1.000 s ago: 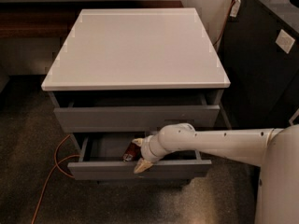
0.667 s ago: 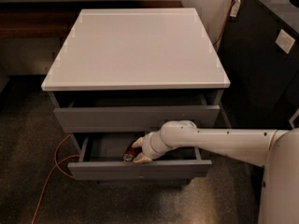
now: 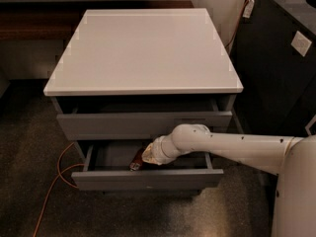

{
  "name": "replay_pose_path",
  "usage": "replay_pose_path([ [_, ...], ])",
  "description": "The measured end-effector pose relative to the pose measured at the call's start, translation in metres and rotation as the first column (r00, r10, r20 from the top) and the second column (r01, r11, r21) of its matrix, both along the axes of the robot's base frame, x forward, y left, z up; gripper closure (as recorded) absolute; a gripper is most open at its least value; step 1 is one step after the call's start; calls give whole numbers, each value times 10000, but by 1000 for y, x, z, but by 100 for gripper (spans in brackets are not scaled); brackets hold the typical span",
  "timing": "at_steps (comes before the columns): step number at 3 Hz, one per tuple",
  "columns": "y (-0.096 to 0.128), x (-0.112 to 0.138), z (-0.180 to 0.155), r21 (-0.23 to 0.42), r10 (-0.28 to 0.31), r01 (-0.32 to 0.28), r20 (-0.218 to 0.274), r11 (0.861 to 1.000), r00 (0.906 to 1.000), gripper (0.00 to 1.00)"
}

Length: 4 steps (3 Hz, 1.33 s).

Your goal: Pick coke can from middle drawer and place on counter

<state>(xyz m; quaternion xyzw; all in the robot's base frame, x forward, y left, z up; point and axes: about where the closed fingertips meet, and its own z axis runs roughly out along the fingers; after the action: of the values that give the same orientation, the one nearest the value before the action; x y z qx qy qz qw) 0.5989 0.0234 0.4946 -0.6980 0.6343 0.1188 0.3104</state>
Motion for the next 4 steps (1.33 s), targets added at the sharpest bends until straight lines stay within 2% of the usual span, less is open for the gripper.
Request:
replay_pose_path([
  [1,-5,13,-14,-266,-220,219,-27,9994,9998,100],
  [2,-6,19,-23,-448,-290,286,-87,9986,9995,100],
  [4,-2,7,-50,-807,-144,108,-435,9967,9990,100],
])
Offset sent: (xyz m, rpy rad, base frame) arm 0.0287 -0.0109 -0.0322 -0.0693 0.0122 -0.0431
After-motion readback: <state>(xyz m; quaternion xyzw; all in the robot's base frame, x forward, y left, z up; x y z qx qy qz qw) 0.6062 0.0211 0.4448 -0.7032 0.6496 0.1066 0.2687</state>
